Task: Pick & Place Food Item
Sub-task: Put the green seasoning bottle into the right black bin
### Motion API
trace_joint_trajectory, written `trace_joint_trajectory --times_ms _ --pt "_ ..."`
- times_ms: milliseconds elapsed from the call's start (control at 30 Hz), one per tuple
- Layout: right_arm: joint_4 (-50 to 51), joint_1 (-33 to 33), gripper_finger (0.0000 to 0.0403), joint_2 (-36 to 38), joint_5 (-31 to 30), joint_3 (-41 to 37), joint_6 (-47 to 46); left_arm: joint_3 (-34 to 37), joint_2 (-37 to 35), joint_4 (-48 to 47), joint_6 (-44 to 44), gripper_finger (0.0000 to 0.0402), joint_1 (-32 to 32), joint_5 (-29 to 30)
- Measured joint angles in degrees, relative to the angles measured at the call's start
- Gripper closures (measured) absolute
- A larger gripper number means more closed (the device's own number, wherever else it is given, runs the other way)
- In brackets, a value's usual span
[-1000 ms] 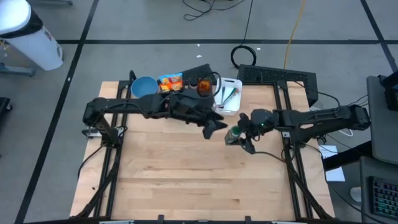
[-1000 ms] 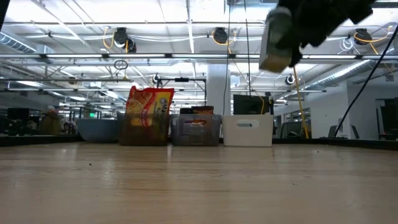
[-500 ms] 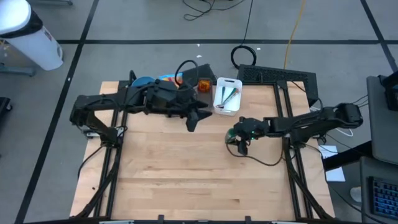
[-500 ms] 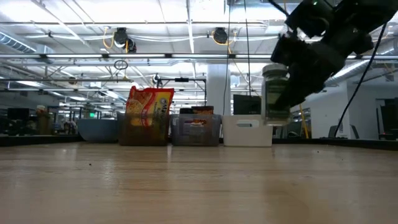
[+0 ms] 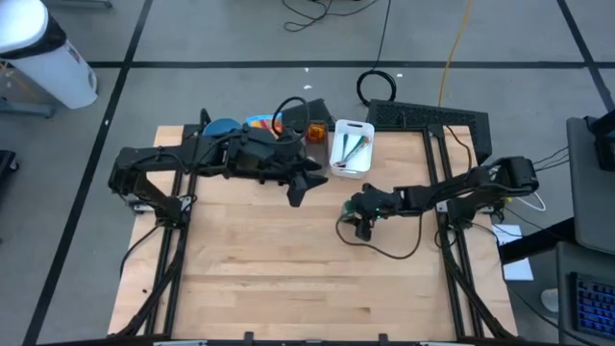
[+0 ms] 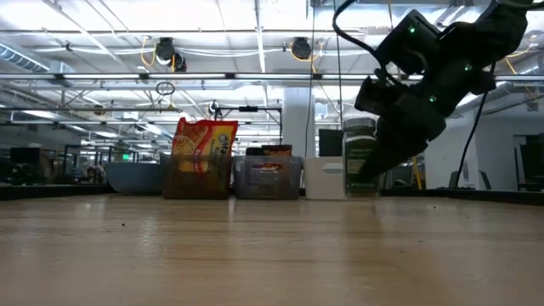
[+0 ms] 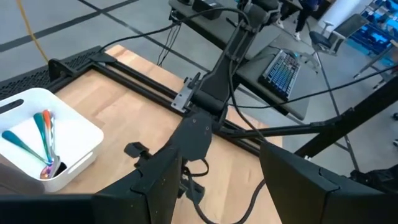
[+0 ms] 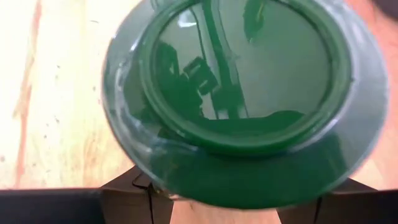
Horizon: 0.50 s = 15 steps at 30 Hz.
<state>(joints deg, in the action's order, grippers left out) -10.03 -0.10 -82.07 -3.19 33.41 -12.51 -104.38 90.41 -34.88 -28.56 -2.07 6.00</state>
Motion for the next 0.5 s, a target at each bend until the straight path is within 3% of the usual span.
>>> trace_joint_trajectory --times_ms 400,500 --pt "-0.9 0.4 0.0208 -2.9 0.2 0.1 -0.3 0.0 0.0 -0.3 0.0 0.0174 0.0 -1.0" --pt "-1.1 0.5 0.0186 -2.9 0.3 0.0 -0.3 0.0 0.0 -0.8 -0.1 0.0174 0.0 -1.0"
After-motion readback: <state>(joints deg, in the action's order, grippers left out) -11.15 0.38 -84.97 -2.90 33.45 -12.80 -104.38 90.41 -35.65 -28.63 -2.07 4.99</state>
